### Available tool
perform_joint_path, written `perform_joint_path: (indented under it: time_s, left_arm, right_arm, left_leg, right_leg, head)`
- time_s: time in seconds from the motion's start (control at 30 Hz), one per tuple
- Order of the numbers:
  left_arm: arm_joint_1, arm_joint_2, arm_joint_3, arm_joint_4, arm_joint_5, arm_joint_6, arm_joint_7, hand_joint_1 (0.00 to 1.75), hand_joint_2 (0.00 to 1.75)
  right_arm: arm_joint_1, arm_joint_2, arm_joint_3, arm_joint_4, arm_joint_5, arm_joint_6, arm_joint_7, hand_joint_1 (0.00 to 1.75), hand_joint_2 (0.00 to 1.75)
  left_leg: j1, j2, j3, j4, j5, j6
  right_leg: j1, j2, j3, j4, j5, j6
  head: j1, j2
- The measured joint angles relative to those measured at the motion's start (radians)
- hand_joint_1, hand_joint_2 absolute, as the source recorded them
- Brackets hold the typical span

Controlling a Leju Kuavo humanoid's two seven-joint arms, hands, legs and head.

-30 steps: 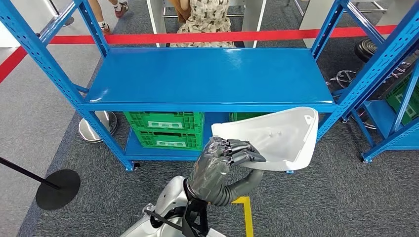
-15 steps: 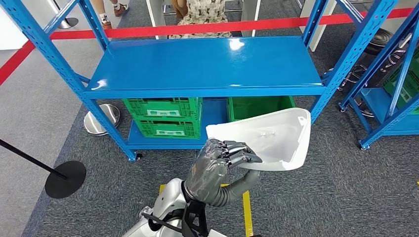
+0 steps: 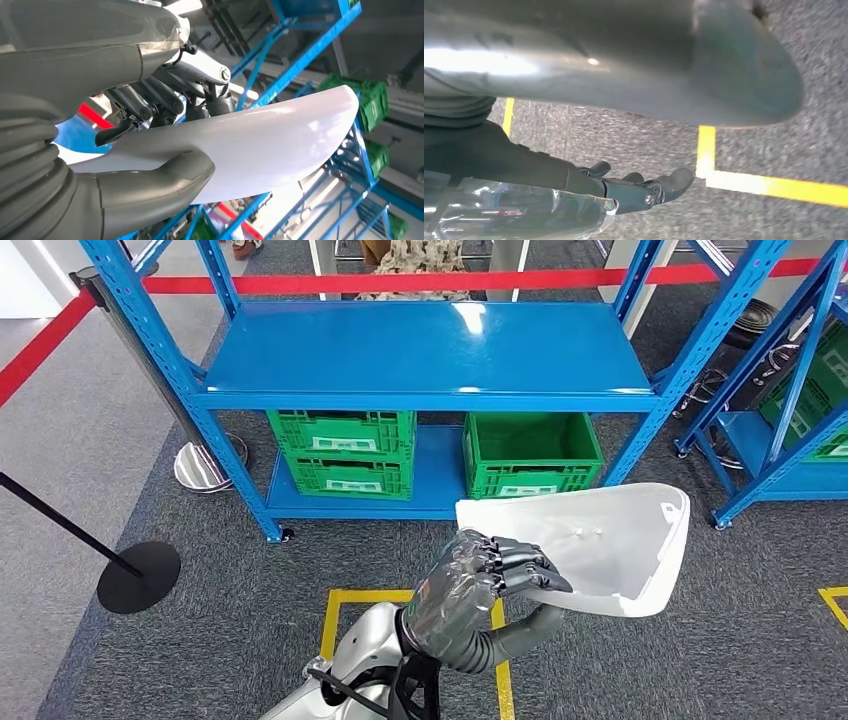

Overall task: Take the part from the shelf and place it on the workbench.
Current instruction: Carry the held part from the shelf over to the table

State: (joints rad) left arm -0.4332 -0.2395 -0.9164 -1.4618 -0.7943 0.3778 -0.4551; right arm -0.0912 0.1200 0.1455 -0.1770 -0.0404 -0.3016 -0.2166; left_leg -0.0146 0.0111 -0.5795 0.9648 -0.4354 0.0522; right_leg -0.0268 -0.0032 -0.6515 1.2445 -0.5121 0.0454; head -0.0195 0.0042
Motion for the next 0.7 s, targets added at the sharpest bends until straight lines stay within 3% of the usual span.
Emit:
perform_joint_path:
  time_s: [0.07,0.13,0.2,0.23,0.3,0.37,0.4,0.43,0.47,0.5,0.53,0.6,0.63,0.7]
  left_arm:
    - [-0.004,-0.006,-0.004,0.001,0.005,0.0,-0.003,1.75,1.75]
    - [-0.01,-0.014,-0.007,0.001,0.009,-0.001,-0.005,1.75,1.75]
    - [-0.014,-0.017,-0.011,0.002,0.01,-0.001,-0.008,1.75,1.75]
    - [-0.016,-0.017,-0.012,0.003,0.01,-0.001,-0.008,1.75,1.75]
    - [-0.018,-0.017,-0.014,0.007,0.011,-0.001,-0.008,1.75,1.75]
    - [-0.018,-0.016,-0.016,0.011,0.011,-0.001,-0.008,1.75,1.75]
    - [-0.018,-0.014,-0.016,0.013,0.011,-0.001,-0.009,1.75,1.75]
    - [-0.018,-0.013,-0.017,0.015,0.011,-0.001,-0.009,1.75,1.75]
    - [-0.018,-0.012,-0.017,0.016,0.011,-0.001,-0.009,1.75,1.75]
    - [-0.019,-0.012,-0.018,0.017,0.011,-0.001,-0.009,1.75,1.75]
    - [-0.02,-0.013,-0.018,0.017,0.011,-0.001,-0.009,1.75,1.75]
    - [-0.023,-0.015,-0.02,0.017,0.011,-0.001,-0.009,1.75,1.75]
    - [-0.024,-0.016,-0.02,0.017,0.011,-0.001,-0.009,1.75,1.75]
    - [-0.025,-0.017,-0.02,0.017,0.011,-0.001,-0.009,1.75,1.75]
  right_arm:
    - [-0.001,-0.004,-0.009,0.0,-0.009,0.001,-0.007,0.0,0.0]
    - [0.0,-0.005,-0.017,-0.001,-0.018,0.001,-0.013,0.0,0.0]
    - [0.004,-0.006,-0.027,-0.001,-0.027,-0.001,-0.016,0.0,0.0]
    - [0.007,-0.006,-0.031,-0.001,-0.031,-0.002,-0.017,0.0,0.0]
    - [0.011,-0.006,-0.039,0.0,-0.038,-0.003,-0.018,0.0,0.0]
    - [0.013,-0.007,-0.043,0.0,-0.04,-0.004,-0.018,0.0,0.0]
    - [0.014,-0.007,-0.045,0.0,-0.04,-0.004,-0.018,0.0,0.0]
    - [0.015,-0.007,-0.046,0.0,-0.04,-0.003,-0.017,0.0,0.0]
    - [0.017,-0.007,-0.048,0.0,-0.04,-0.003,-0.017,0.0,0.0]
    - [0.017,-0.007,-0.05,0.0,-0.04,-0.002,-0.016,0.0,0.0]
    - [0.018,-0.006,-0.051,0.0,-0.039,-0.002,-0.015,0.0,0.0]
    - [0.018,-0.005,-0.053,0.0,-0.039,-0.002,-0.013,0.0,0.0]
    - [0.018,-0.004,-0.054,0.0,-0.039,-0.002,-0.013,0.0,0.0]
    - [0.018,-0.001,-0.055,0.0,-0.035,0.002,-0.014,0.0,0.0]
  left_leg:
    - [-0.001,-0.001,-0.025,0.011,0.014,-0.008]
    - [-0.002,0.0,-0.039,0.018,0.028,-0.018]
    - [-0.001,-0.001,-0.045,0.018,0.041,-0.027]
    - [0.0,-0.003,-0.05,0.024,0.033,-0.033]
    - [0.004,-0.008,-0.072,0.083,-0.029,-0.046]
    - [0.008,-0.009,-0.112,0.217,-0.123,-0.056]
    - [0.009,-0.009,-0.127,0.28,-0.151,-0.058]
    - [0.01,-0.009,-0.129,0.316,-0.157,-0.059]
    - [0.01,-0.009,-0.111,0.312,-0.142,-0.058]
    - [0.01,-0.009,-0.072,0.267,-0.114,-0.055]
    - [0.009,-0.01,-0.019,0.195,-0.089,-0.05]
    - [0.005,-0.012,0.076,0.053,-0.076,-0.039]
    - [0.002,-0.013,0.1,0.014,-0.081,-0.035]
    - [-0.002,-0.016,0.101,-0.008,-0.081,-0.026]
  right_leg:
    - [0.001,0.001,0.103,-0.149,0.013,-0.003]
    - [0.005,0.004,0.159,-0.243,-0.006,-0.01]
    - [0.007,0.004,0.157,-0.253,-0.001,-0.024]
    - [0.006,0.003,0.152,-0.253,0.005,-0.032]
    - [0.002,0.0,0.136,-0.254,0.021,-0.049]
    - [0.002,-0.002,0.114,-0.252,0.039,-0.055]
    - [0.002,-0.002,0.101,-0.251,0.048,-0.054]
    - [0.003,-0.003,0.088,-0.25,0.057,-0.054]
    - [0.003,-0.003,0.076,-0.249,0.065,-0.052]
    - [0.003,-0.003,0.066,-0.247,0.072,-0.051]
    - [0.003,-0.003,0.059,-0.246,0.079,-0.049]
    - [0.005,-0.002,0.05,-0.245,0.091,-0.04]
    - [0.005,-0.003,0.047,-0.246,0.099,-0.034]
    - [0.002,-0.004,0.041,-0.251,0.116,-0.02]
  head:
    - [0.0,0.0]
    - [-0.001,0.0]
    - [-0.001,0.0]
    - [-0.001,0.0]
    - [-0.004,0.0]
    - [-0.007,0.0]
    - [-0.007,0.0]
    - [-0.007,0.0]
    - [-0.007,0.0]
    - [-0.007,0.0]
    - [-0.007,0.0]
    - [-0.007,0.0]
    - [-0.006,0.0]
    - [-0.006,0.0]
